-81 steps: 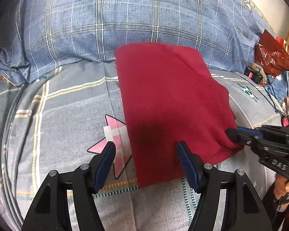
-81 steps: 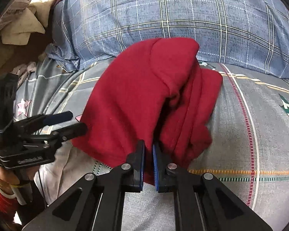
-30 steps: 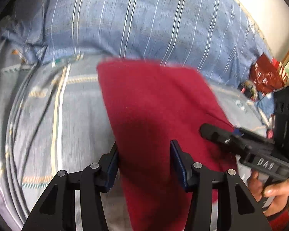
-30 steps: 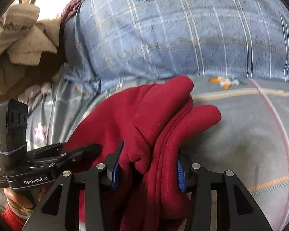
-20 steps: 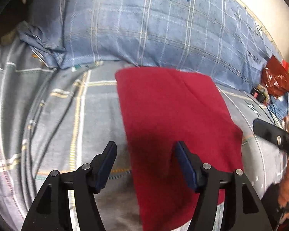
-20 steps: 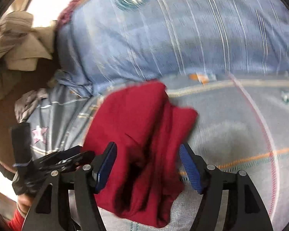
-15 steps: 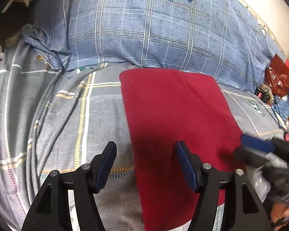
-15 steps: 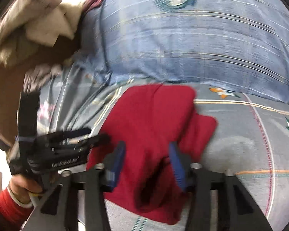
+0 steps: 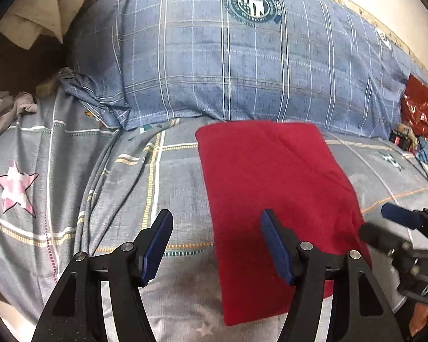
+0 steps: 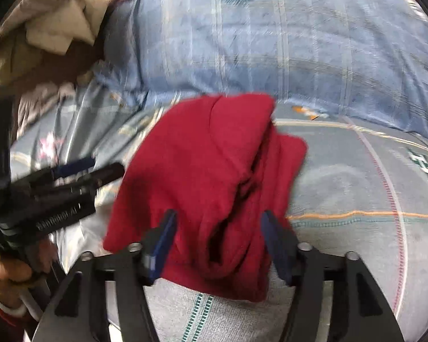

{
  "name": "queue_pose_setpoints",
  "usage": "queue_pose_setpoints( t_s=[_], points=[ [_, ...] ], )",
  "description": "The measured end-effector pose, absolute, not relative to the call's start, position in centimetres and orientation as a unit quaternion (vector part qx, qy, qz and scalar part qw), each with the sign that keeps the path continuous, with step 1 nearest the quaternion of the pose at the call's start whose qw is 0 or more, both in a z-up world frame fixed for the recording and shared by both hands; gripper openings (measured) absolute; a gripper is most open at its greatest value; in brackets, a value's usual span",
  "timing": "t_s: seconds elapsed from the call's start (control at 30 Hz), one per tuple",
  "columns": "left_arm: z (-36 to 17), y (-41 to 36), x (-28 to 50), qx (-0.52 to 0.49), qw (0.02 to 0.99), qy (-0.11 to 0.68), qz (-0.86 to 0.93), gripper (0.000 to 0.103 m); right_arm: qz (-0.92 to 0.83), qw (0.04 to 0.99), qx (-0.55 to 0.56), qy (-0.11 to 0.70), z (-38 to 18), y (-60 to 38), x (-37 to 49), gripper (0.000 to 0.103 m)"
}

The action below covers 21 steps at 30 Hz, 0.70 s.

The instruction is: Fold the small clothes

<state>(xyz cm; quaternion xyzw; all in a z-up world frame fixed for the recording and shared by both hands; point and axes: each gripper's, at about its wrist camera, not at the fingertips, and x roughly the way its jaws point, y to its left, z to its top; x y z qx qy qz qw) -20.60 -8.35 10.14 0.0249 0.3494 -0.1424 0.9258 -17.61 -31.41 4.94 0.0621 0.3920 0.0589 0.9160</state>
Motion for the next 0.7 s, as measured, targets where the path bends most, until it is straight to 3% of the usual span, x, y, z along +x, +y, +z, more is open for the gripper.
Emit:
queue_pose_setpoints(
  t_s=[0.23, 0.7],
  points=[
    [11.4, -7.7, -22.6, 0.028, 0.932, 0.336, -0.134, 0.064, 0.031, 0.932, 0.071, 0.354, 7.7, -31.6, -18.3, 0.08],
    [12.7, -6.6, -24.0, 0.023, 0.938, 0.321, -0.132, 0.064, 0.027, 0.939, 0.061, 0.338, 8.8, -30.3, -18.9, 0.087]
  ],
)
